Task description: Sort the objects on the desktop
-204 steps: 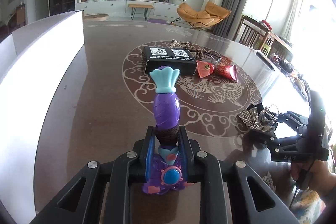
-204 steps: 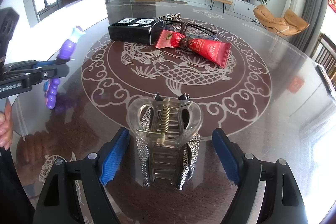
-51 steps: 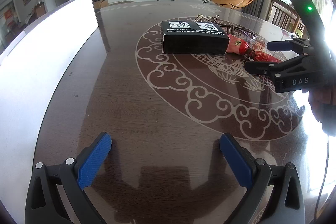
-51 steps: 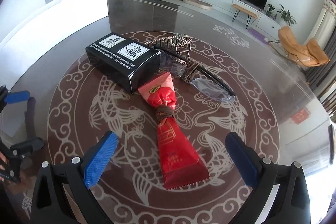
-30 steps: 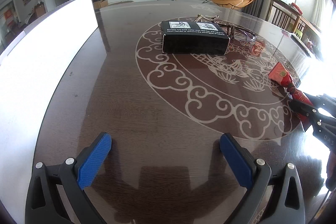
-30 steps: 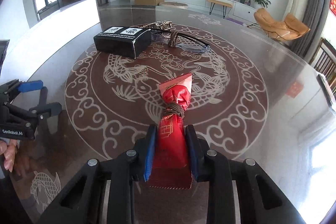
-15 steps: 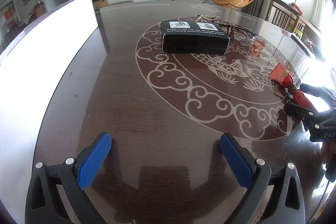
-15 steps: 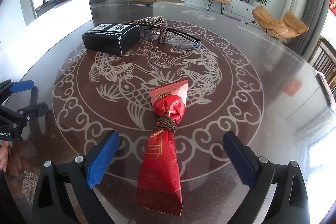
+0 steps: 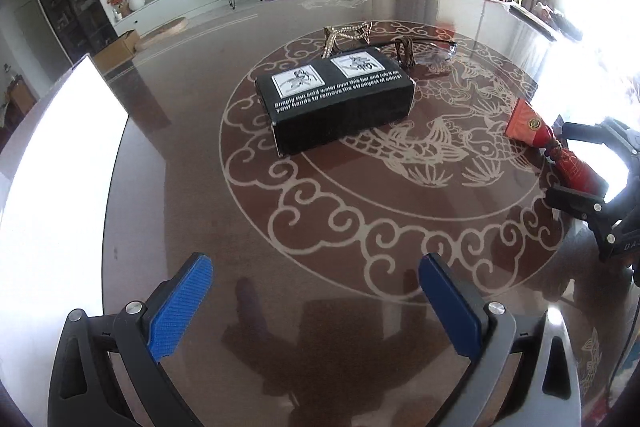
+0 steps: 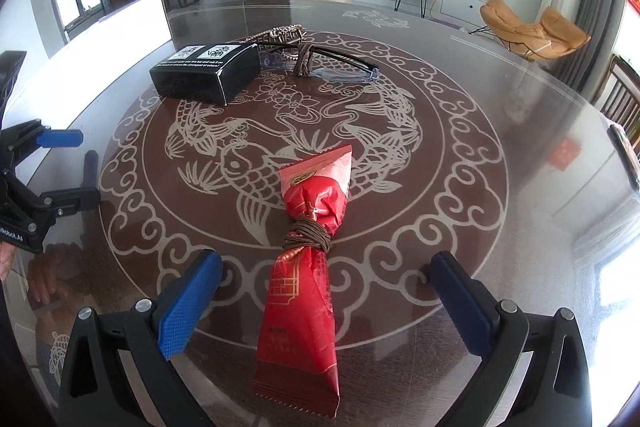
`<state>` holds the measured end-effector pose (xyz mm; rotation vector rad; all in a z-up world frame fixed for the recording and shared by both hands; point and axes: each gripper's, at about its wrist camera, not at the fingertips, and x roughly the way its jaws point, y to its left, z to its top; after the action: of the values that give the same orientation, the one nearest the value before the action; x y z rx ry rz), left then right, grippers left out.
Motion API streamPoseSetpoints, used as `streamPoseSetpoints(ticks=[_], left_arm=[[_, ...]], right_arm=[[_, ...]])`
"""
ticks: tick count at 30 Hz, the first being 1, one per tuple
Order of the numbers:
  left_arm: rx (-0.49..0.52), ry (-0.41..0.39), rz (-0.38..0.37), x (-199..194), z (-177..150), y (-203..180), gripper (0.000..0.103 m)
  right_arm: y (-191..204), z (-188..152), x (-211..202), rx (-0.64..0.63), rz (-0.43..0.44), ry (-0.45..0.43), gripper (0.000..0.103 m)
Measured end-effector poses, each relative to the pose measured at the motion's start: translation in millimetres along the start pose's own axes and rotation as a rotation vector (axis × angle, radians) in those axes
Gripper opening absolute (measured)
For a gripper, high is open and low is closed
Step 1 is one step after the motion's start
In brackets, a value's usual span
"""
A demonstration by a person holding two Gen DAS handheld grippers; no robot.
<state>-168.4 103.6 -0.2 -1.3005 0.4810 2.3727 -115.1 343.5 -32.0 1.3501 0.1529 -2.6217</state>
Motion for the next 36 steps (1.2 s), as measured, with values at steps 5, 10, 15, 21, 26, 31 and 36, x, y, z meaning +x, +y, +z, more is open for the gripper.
streamPoseSetpoints(ticks=[5,10,15,21,26,31,36], left_arm=[[0.138,-0.006,-0.039,12.1,59.2,11.1,0.103],[0.338,0.024,-0.088,32.3,87.9,-1.7,0.103],[0.459,-0.056,-0.035,43.9,108.6,-13.4,0.103],[0.358,-0.004,-0.139,60.1,114.9,-6.5,0.098],[0.179,-0.046,-0.143,35.6,98.8,9.2,0.06],[-0.007,-0.066,-0.039,-0.7,26.5,16.2,0.06],[-0.15,-0.082,0.061,-32.3,-47.4,32.4,0.061]], right_arm=[[0.0,-0.1,0.3,0.0,0.0,0.0,0.103],[0.0,0.0,0.3,0.0,0.0,0.0,0.103],[0.0,-0.1,0.6,0.0,0.001,0.0,0.103],[-0.2,0.1,1.6,0.0,0.001,-0.001,0.103],[-0.2,0.0,2.0,0.0,0.002,-0.001,0.103],[-0.4,0.3,0.8,0.0,0.002,-0.001,0.103],[-0.5,0.2,1.3,0.0,0.003,-0.001,0.103]])
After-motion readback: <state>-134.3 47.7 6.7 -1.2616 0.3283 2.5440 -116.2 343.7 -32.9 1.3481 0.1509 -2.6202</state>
